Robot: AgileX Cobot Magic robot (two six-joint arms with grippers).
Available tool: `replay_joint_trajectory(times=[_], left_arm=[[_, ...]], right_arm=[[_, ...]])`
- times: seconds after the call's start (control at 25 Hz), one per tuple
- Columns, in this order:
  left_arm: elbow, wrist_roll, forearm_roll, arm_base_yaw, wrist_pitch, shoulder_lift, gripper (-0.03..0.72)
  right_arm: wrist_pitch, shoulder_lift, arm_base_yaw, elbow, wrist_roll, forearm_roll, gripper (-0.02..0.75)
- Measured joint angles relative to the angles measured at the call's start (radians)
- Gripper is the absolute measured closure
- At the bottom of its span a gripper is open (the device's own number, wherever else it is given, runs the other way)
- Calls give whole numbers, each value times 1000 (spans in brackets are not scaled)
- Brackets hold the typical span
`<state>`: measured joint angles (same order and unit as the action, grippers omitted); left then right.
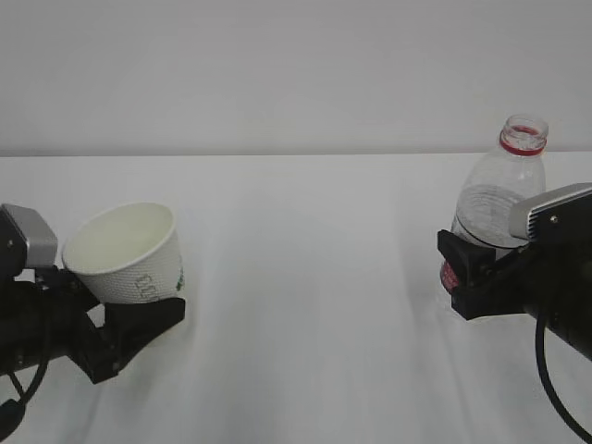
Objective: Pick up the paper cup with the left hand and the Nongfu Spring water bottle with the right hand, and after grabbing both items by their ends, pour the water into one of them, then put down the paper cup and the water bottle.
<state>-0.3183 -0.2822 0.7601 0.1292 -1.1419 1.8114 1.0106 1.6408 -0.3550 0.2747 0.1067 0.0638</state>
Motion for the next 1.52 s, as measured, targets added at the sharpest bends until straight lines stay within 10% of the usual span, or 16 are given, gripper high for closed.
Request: replay_joint_trajectory(times=[0.92, 1.52], left_arm=[[-156, -2, 14, 422, 27, 0, 115], [-168, -3, 48, 532, 125, 0, 122]], right_arm=[[-23, 0, 0, 0, 0, -18, 225], [-25, 0, 0, 0, 0, -95, 225]])
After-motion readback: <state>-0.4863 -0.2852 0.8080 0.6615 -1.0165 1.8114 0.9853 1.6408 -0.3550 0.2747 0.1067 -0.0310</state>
